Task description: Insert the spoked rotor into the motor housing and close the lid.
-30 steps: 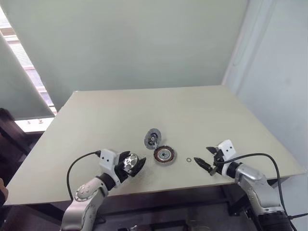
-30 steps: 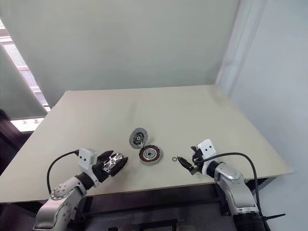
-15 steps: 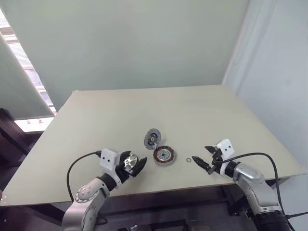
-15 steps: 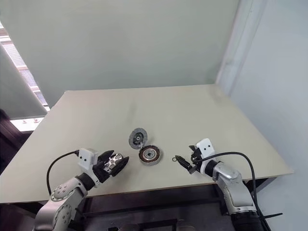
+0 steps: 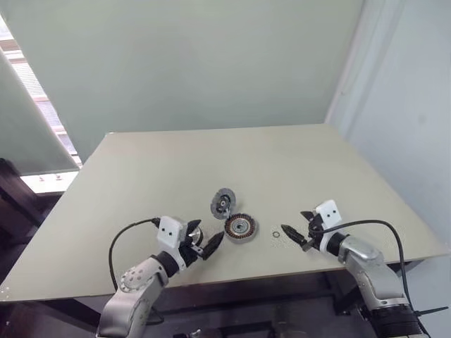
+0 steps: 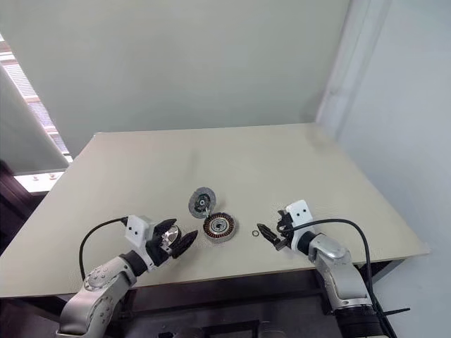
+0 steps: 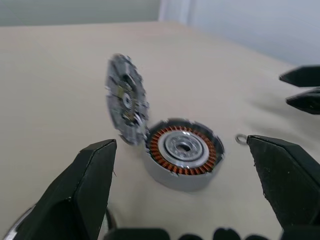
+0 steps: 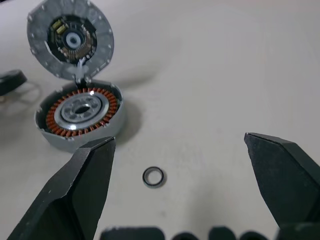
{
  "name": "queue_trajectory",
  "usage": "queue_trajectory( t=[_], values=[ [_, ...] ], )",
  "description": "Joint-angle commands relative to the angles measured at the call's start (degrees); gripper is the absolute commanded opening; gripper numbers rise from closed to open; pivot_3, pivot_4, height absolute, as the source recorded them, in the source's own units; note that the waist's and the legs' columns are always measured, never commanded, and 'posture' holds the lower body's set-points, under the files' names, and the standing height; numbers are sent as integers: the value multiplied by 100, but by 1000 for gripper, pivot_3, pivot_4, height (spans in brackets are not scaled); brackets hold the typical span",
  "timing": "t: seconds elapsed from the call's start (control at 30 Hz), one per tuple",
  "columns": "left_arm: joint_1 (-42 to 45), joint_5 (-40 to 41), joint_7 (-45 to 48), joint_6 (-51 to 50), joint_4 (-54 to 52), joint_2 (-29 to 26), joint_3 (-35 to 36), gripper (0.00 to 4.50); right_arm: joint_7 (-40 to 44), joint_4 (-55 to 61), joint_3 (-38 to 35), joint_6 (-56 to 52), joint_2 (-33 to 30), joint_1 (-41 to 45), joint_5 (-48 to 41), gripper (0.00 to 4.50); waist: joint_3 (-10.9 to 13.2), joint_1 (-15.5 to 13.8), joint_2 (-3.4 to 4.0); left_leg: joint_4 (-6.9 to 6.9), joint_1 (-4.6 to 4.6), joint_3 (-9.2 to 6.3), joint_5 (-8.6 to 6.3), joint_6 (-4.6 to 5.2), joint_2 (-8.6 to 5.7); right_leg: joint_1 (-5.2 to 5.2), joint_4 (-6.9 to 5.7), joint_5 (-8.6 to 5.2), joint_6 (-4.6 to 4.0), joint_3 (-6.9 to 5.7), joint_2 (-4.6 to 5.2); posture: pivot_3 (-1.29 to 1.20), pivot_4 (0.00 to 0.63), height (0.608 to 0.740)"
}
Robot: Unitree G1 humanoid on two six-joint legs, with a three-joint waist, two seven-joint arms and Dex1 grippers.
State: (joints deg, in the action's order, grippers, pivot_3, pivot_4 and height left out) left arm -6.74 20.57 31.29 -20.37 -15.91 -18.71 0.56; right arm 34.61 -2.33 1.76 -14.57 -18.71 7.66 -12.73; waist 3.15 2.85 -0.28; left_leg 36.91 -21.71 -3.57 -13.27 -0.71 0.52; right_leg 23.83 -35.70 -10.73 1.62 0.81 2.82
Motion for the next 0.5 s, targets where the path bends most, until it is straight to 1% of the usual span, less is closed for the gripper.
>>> queue_trajectory(
  t=[0.03,0.5],
  values=[
    [11,-121,93,302,27,-53,-41,4473,-209,-115,37,176,163,86,116,4500,0,-1,0,-1,-1,0,0,0,0,1,0,0,0,0,0,0,0,740],
    [90,-436,336,627,362,-137,-338,4473,-335,-1002,258,406,485,303,421,4500,3,0,5,0,-1,1,1,1,1,1,-2,0,0,2,0,0,0,740]
  ],
)
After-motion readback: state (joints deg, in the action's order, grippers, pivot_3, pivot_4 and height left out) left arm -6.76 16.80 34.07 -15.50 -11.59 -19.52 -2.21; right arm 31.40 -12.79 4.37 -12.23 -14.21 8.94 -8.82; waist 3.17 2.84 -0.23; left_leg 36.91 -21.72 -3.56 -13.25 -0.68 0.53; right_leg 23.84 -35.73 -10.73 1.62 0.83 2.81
